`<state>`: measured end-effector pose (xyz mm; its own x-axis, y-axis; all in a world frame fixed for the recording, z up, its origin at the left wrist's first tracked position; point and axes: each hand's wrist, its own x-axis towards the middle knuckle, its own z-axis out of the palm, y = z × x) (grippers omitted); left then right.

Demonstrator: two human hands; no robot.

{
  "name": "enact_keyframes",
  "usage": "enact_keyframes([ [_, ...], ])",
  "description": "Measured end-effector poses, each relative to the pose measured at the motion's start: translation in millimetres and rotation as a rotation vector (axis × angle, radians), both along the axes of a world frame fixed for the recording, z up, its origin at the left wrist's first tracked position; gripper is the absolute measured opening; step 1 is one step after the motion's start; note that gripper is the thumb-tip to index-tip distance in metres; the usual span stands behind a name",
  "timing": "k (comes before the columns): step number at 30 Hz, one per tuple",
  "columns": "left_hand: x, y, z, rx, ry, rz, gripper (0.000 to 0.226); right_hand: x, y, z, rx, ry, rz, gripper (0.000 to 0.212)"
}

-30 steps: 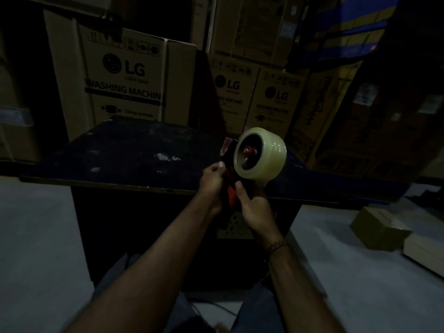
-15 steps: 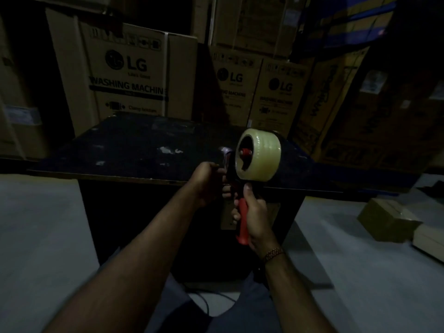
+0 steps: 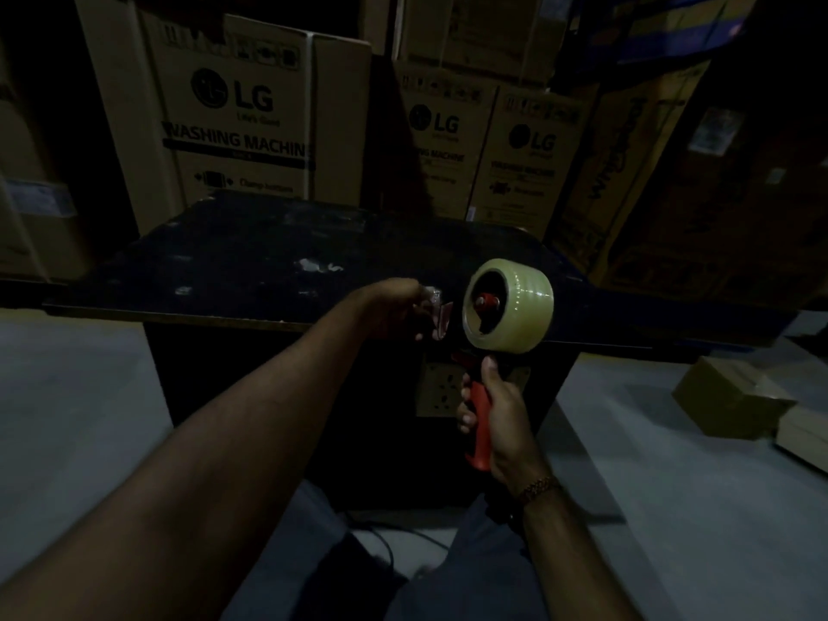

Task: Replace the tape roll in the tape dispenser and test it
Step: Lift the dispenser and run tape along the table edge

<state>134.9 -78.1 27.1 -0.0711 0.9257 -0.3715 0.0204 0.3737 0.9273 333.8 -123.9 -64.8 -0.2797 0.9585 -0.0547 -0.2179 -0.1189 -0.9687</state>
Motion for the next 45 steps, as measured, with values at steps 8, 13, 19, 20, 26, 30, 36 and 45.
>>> enact_keyframes([
  [8, -19.2, 35.2, -12.4, 0.268, 0.521, -0.004, 0.017, -11.7, 3.8, -14.1, 0.057, -0.099, -0.008, 0.042],
  [13, -28.0, 50.2, -28.2, 0.300, 0.856, -0.032, 0.015, -18.0, 5.0, -23.2, 0.082, -0.146, -0.035, 0.044],
  [19, -33.9, 56.0, -51.6, 0.346, 0.985, 0.078, 0.016, -22.5, 1.3, -30.1, 0.104, -0.193, -0.061, 0.049],
  [20, -33.7, 55.6, -52.9, 0.364, 1.006, 0.092, 0.015, -23.6, 0.3, -30.5, 0.115, -0.204, -0.066, 0.050],
  [26, -33.3, 58.8, -56.4, 0.343, 1.061, 0.094, 0.029, -22.2, -4.1, -34.0, 0.167, -0.243, -0.084, 0.050],
  [30, -31.9, 60.2, -55.8, 0.310, 1.057, 0.089, 0.036, -12.5, -12.1, -34.8, 0.141, -0.253, -0.065, 0.047],
  [36, -31.3, 56.8, -54.8, 0.334, 1.040, 0.093, 0.037, 0.4, -20.4, -30.3, 0.099, -0.279, -0.027, 0.045],
  [45, -28.1, 53.0, -58.1, 0.368, 1.008, 0.148, 0.033, 7.8, -29.5, -31.4, 0.098, -0.365, -0.009, 0.045],
])
